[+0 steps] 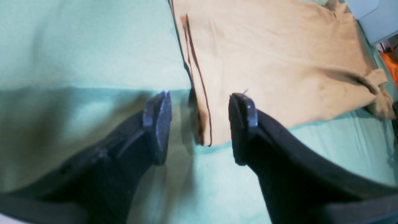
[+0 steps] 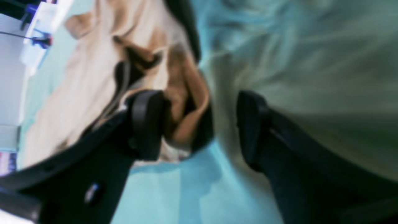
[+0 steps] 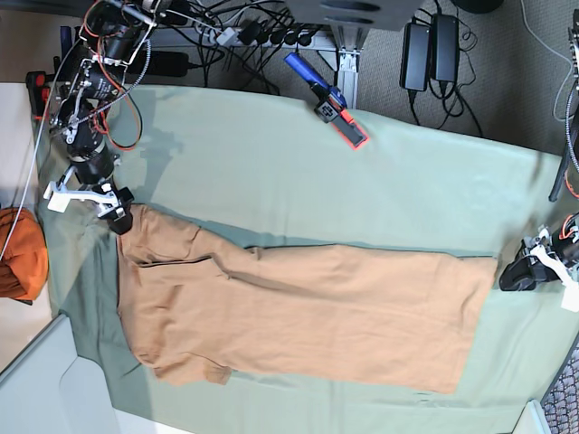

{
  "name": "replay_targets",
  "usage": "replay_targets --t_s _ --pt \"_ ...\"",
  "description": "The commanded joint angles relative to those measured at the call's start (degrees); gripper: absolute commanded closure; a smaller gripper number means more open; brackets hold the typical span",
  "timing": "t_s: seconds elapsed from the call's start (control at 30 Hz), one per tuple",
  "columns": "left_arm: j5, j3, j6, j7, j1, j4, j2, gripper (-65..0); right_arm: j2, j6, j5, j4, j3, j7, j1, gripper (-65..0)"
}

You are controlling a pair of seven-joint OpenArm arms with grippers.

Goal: Fold the T-shirt properly
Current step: 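Regrasp the folded edge, right gripper at shoulder, left at hem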

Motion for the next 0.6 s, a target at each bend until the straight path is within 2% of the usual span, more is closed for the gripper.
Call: replay_targets --t_s 0.0,0.57 --pt "-1.2 -0.37 -0.49 -0.98 -1.09 0.92 -1.09 -33.2 -0.13 5.11 0.0 0.46 -0.2 -2.64 0.24 -37.3" --pt "-1.2 -0.37 -0.49 -1.01 -1.11 0.92 -1.07 -33.2 -1.07 6.12 -0.04 5.95 -1.42 -4.17 0.22 -37.3"
